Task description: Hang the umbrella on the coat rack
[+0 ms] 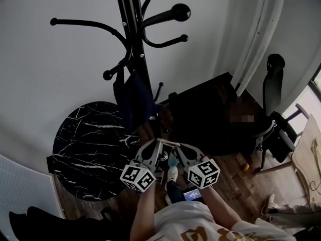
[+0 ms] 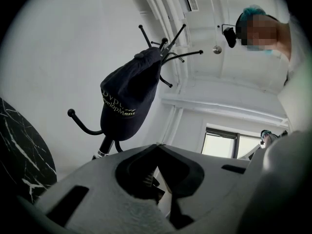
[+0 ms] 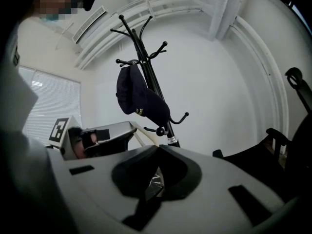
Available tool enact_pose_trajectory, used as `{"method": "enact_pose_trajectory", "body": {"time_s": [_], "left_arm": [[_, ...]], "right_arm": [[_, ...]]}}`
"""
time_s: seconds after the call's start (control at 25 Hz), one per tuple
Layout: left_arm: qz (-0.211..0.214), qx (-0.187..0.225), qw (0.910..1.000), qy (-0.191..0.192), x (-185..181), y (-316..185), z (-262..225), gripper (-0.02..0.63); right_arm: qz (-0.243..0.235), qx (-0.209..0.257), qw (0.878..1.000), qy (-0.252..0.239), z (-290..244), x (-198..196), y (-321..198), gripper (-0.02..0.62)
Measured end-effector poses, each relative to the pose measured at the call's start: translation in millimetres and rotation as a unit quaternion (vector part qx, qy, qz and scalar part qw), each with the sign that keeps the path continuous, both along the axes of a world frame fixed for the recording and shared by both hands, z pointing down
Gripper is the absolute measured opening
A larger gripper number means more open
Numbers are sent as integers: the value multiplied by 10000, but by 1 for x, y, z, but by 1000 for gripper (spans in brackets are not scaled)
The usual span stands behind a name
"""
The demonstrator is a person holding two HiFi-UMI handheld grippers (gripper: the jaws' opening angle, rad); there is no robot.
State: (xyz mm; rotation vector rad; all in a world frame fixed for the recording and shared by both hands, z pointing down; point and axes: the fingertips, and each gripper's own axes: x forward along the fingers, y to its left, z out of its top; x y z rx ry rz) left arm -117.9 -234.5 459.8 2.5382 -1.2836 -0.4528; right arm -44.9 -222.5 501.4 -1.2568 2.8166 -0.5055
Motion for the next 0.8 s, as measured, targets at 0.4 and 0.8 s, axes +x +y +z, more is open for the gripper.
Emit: {"method": "enact_pose_trajectory", "body": {"time_s": [0.4,0.8], "left_arm": [[100,-27,9999,-124,6,-17,1,18],[95,-117,9998,-101,0,-32,8,18]], "right_arm": [[-1,-106,9998,-143,5,1,-18,11],[-1,-207,9997,-136,13,-5,-34,11]]}}
